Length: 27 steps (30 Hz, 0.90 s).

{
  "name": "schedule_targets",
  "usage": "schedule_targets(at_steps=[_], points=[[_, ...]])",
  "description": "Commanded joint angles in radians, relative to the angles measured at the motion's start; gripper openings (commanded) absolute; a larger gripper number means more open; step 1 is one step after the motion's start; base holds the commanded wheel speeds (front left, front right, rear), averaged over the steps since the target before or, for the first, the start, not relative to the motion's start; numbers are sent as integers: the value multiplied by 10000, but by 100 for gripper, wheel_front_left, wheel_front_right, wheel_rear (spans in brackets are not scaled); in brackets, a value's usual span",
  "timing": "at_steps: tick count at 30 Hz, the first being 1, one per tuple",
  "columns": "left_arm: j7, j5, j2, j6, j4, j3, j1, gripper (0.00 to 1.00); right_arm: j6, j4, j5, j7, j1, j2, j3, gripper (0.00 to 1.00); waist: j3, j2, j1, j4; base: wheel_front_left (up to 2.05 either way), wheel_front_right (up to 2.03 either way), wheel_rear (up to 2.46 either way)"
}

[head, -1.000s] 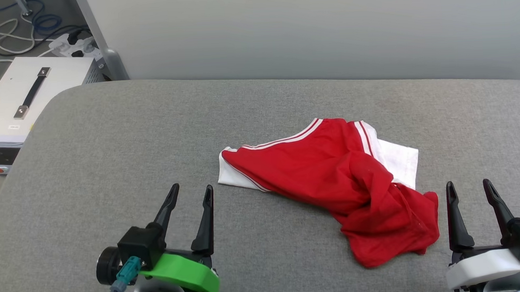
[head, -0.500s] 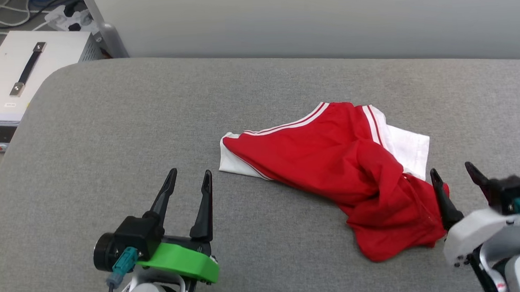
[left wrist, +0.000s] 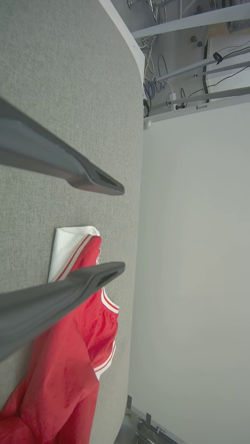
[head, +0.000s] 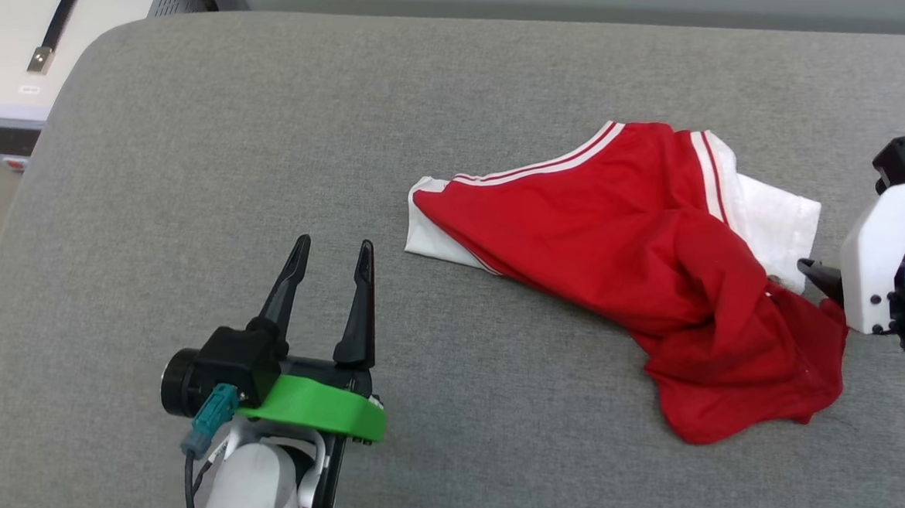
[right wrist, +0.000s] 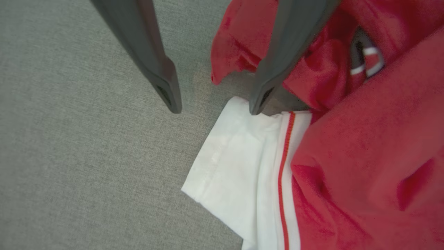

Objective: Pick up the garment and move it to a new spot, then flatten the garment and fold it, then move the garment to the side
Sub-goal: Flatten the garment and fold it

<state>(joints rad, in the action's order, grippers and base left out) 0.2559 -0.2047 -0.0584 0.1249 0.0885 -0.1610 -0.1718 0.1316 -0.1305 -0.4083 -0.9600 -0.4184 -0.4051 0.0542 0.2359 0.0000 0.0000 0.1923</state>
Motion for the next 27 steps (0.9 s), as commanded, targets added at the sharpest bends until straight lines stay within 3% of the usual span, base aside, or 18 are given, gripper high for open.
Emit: schedule_targets(at_steps=[1,14,15,17,27], points=[[59,15,69,47,-7,-42,-223,100,-9,-175,34,-104,-335,-24,-18,100,500,0,0,494,0,0,0],[59,-265,80,54,-70,-90,-528,100,-9,-2207,620,971,-1225,102,276,100,1126,0,0,1040,0,0,0],[59,-262,80,54,-60,-69,-523,100,-9,-2297,591,1045,-1234,94,333,49,1134,0,0,1012,0,0,0],[59,-244,80,54,-27,-35,-511,100,-9,-2399,589,1375,-1286,-8,509,2,1126,0,0,913,0,0,0],[59,-133,81,55,118,-22,-496,100,-9,-2940,538,3342,-1507,-797,363,0,695,0,0,292,0,0,0]])
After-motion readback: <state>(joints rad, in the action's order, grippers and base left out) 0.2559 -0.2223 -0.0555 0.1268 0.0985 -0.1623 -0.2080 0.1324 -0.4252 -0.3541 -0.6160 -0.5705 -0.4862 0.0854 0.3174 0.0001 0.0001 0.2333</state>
